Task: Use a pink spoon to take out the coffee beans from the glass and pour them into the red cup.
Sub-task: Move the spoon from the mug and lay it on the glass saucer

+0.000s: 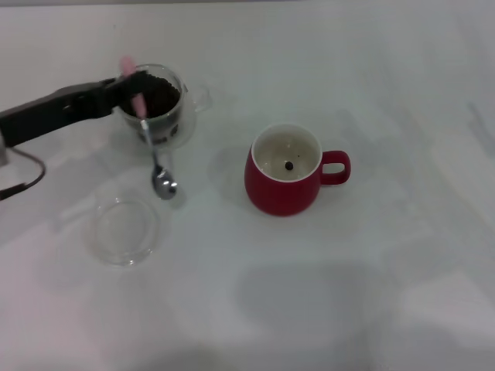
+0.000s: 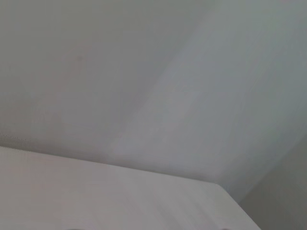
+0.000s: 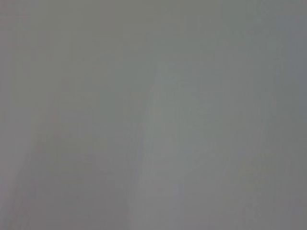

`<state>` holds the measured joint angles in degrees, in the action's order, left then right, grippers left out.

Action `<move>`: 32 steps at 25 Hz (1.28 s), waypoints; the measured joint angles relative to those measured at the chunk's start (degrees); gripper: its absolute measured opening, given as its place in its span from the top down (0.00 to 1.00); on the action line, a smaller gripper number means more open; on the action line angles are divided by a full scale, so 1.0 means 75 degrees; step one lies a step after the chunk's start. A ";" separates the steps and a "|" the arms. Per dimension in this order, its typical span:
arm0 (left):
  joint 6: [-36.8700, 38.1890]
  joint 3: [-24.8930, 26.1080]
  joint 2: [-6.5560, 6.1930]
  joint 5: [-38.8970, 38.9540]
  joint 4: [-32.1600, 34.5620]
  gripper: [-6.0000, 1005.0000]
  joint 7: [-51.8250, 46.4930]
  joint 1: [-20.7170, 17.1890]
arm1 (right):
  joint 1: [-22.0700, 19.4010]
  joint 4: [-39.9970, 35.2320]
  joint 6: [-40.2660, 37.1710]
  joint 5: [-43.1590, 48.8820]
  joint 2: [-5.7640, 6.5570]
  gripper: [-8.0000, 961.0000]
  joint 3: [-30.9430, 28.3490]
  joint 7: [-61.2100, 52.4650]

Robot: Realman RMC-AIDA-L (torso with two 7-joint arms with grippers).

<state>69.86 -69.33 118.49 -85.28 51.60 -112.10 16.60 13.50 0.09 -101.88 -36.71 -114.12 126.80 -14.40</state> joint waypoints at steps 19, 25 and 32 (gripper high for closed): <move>0.0605 0.0947 -0.0166 -0.0085 -0.0622 0.86 0.0360 -0.0996 | -0.0034 0.0000 0.0085 -0.0181 0.0006 0.24 -0.0879 -0.0522; 0.0641 0.1140 -0.0200 -0.0139 -0.1005 0.86 0.0493 -0.0936 | -0.0075 0.0001 0.0071 -0.0174 -0.0010 0.24 -0.0888 -0.0588; 0.0594 0.1150 -0.0113 -0.0162 -0.1401 0.86 0.0785 -0.0689 | -0.0164 -0.0008 -0.0263 -0.0126 -0.0050 0.24 -0.0873 -0.0667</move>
<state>74.31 -60.71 117.65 -86.50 41.09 -106.21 11.43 12.27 0.03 -103.86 -37.66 -114.50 120.25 -19.40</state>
